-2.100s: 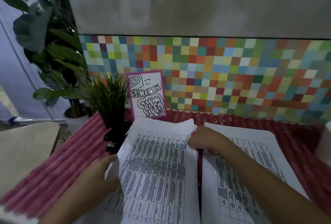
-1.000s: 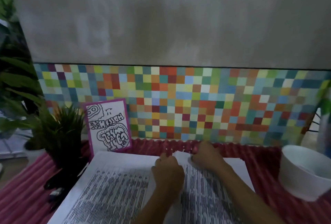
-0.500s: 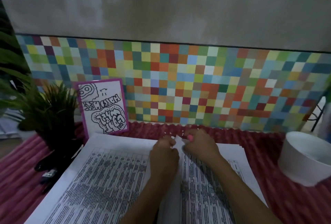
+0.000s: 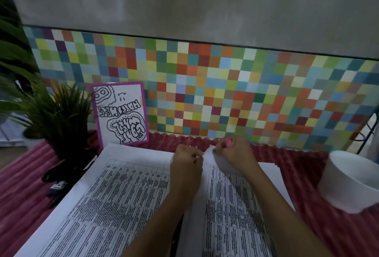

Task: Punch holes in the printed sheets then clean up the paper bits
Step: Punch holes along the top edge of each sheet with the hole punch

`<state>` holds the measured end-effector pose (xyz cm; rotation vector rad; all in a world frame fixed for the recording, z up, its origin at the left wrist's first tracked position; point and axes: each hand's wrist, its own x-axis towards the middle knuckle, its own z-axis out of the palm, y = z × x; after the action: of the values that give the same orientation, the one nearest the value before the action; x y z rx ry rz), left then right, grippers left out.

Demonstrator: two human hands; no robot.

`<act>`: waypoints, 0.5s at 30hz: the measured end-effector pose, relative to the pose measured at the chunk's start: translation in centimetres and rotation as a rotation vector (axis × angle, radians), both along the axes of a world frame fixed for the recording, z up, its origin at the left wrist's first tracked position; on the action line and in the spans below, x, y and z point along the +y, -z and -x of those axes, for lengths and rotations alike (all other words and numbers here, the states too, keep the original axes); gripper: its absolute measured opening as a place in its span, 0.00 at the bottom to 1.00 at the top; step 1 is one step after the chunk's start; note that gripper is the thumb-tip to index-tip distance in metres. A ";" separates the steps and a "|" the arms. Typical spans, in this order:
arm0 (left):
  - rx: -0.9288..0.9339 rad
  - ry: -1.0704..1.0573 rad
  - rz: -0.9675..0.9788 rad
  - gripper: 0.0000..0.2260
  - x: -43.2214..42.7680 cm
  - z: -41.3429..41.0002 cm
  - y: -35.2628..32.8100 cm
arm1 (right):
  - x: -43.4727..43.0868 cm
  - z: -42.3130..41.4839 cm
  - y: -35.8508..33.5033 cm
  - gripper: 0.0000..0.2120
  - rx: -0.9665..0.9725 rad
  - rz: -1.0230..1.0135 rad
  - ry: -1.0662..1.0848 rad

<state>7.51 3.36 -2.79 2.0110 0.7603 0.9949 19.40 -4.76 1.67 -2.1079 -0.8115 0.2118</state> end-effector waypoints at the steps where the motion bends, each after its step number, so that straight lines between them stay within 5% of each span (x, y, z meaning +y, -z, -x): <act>1: -0.023 0.009 -0.011 0.03 0.0 0.0 0.0 | -0.1 0.1 -0.2 0.09 0.011 -0.020 -0.005; 8: -0.006 0.193 0.142 0.06 -0.9 -0.6 -0.3 | -0.1 0.4 -1.5 0.09 0.136 -0.194 -0.043; 15: -0.133 0.206 0.269 0.08 -0.7 -0.8 0.1 | -0.6 1.6 -2.9 0.15 0.099 -0.074 -0.073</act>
<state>8.31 2.66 -2.89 1.7336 0.5694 0.8483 17.78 -5.36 4.53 -1.9850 -0.8253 0.3177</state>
